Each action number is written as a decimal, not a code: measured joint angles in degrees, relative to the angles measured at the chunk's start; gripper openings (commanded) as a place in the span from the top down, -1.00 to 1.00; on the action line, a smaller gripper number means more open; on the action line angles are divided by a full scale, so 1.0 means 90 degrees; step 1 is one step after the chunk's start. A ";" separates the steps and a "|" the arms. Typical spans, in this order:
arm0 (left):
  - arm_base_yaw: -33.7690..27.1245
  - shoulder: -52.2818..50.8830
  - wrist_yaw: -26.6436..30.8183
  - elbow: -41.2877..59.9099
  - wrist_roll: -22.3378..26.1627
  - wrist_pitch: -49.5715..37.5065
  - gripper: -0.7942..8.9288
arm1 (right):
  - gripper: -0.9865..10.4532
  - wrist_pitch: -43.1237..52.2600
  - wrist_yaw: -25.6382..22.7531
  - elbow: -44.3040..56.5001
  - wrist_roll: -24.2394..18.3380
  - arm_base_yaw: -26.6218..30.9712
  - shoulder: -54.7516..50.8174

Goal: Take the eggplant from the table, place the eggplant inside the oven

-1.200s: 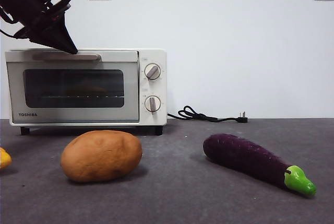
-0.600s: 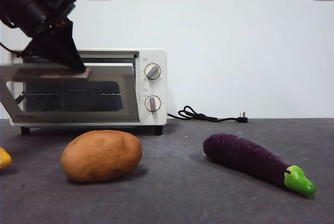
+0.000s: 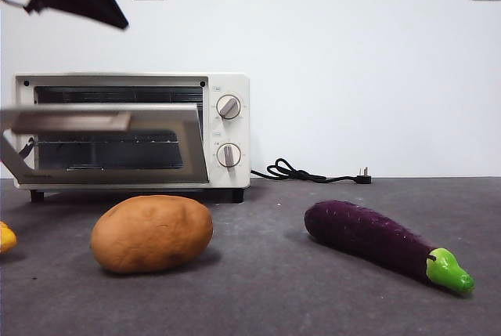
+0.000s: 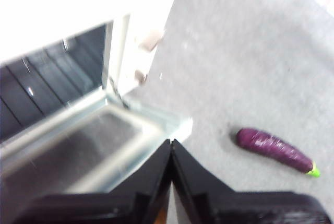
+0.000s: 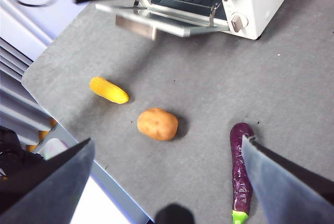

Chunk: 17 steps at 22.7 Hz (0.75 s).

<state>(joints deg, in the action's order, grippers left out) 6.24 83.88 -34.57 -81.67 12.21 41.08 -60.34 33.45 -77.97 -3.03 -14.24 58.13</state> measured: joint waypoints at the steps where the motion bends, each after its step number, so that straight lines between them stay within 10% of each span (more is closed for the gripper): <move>1: 0.0000 -0.0172 0.0002 0.0000 -0.0046 0.0000 0.85 | -0.01 0.0000 0.0000 0.0000 0.0000 0.0000 0.0012; 17: 0.0000 -0.1894 0.1345 0.0000 -0.0386 -0.0146 0.85 | -0.01 -0.0010 -0.0406 0.0000 0.0000 0.0000 0.0090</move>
<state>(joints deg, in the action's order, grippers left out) 6.24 66.83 -22.46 -81.67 8.73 39.77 -60.42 29.80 -77.97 -3.03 -14.24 58.94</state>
